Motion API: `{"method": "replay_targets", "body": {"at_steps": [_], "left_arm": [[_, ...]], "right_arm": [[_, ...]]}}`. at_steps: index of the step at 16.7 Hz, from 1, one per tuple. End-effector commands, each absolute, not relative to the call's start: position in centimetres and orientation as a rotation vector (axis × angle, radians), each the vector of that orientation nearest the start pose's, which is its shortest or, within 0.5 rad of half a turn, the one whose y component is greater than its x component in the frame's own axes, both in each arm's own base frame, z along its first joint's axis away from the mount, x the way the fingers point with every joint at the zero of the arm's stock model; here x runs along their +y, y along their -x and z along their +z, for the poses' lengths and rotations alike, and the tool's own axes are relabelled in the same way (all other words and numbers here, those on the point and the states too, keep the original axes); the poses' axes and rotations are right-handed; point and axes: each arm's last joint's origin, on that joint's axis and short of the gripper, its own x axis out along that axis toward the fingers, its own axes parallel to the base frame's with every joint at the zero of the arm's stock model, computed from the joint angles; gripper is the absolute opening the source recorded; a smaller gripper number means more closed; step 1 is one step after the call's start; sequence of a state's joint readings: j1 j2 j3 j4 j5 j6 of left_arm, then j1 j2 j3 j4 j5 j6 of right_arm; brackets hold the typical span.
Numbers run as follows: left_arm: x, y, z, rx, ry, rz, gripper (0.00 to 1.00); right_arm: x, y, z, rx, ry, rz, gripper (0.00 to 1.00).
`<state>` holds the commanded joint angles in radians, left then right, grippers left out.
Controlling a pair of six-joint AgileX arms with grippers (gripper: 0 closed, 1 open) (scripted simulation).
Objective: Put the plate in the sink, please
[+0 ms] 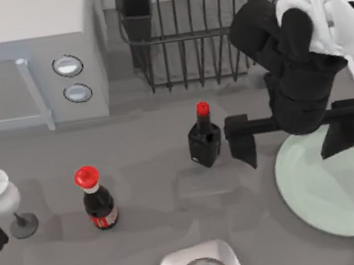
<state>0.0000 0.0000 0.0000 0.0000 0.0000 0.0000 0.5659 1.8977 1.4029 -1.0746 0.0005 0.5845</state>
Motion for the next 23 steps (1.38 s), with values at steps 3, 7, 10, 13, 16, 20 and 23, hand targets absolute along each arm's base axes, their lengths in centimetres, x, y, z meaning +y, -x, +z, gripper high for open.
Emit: {"method": "replay_targets", "body": {"at_steps": [3,7,10,13,16,20,23], "left_arm": [[-0.1,-10.6,16.0,0.000,0.000,0.000,1.00],[-0.1,-10.6,16.0,0.000,0.000,0.000,1.00],[-0.1,-10.6,16.0,0.000,0.000,0.000,1.00],[-0.1,-10.6,16.0,0.000,0.000,0.000,1.00],[-0.1,-10.6,16.0,0.000,0.000,0.000,1.00],[-0.1,-10.6,16.0,0.000,0.000,0.000,1.00],[-0.1,-10.6,16.0,0.000,0.000,0.000,1.00]], "right_arm": [[19.4,-30.0,16.2,1.570,-0.011,-0.009,1.00],[19.5,-30.0,11.5,1.565,-0.013,-0.008,1.00],[19.4,-29.7,9.2,1.570,-0.009,-0.008,1.00],[19.4,-29.7,9.0,1.571,-0.008,-0.008,1.00],[19.4,-29.7,9.0,1.571,-0.008,-0.008,0.85],[19.4,-29.7,9.0,1.571,-0.008,-0.008,0.55],[19.4,-29.7,9.0,1.571,-0.008,-0.008,0.32]]}}
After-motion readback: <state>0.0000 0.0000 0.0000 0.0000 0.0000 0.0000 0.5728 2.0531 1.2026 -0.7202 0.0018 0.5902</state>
